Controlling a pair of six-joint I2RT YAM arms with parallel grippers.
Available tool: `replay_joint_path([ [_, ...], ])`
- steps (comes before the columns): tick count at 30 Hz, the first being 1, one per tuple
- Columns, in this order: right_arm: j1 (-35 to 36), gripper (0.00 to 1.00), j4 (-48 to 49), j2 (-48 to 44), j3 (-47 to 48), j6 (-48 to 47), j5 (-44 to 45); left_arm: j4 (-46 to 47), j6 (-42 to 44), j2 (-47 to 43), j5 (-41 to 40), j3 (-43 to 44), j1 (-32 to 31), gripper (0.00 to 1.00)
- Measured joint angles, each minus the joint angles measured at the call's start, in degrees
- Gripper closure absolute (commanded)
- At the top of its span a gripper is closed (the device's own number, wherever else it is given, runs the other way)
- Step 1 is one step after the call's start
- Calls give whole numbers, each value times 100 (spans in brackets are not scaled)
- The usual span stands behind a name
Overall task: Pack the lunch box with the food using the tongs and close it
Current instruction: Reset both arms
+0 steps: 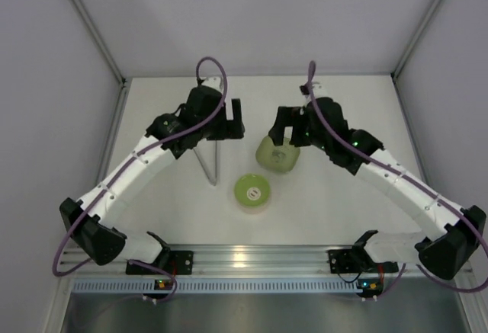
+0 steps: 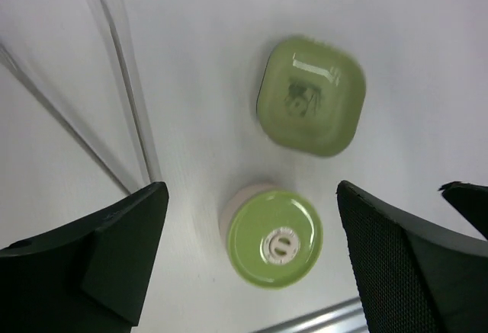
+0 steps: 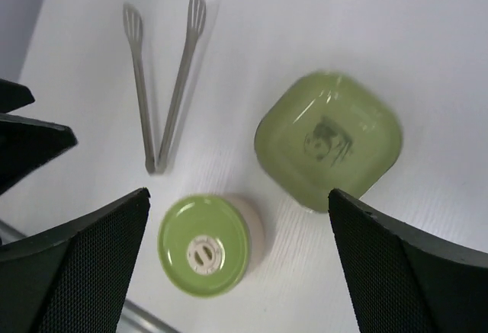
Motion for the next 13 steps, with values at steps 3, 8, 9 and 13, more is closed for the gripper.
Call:
replay_joint_path([
  [3,-409,1,0,-216,581,-114,280,35,127,223,-87,927,221,2],
  [8,-826,1,-20,-551,970,-262,560,-39,315,415,-170,1718,435,1],
  [9,-876,1,-35,-608,970,-299,590,-48,339,415,-168,1735,459,1],
  [13,-933,0,-81,-732,957,-446,612,-136,398,426,-168,1742,562,2],
])
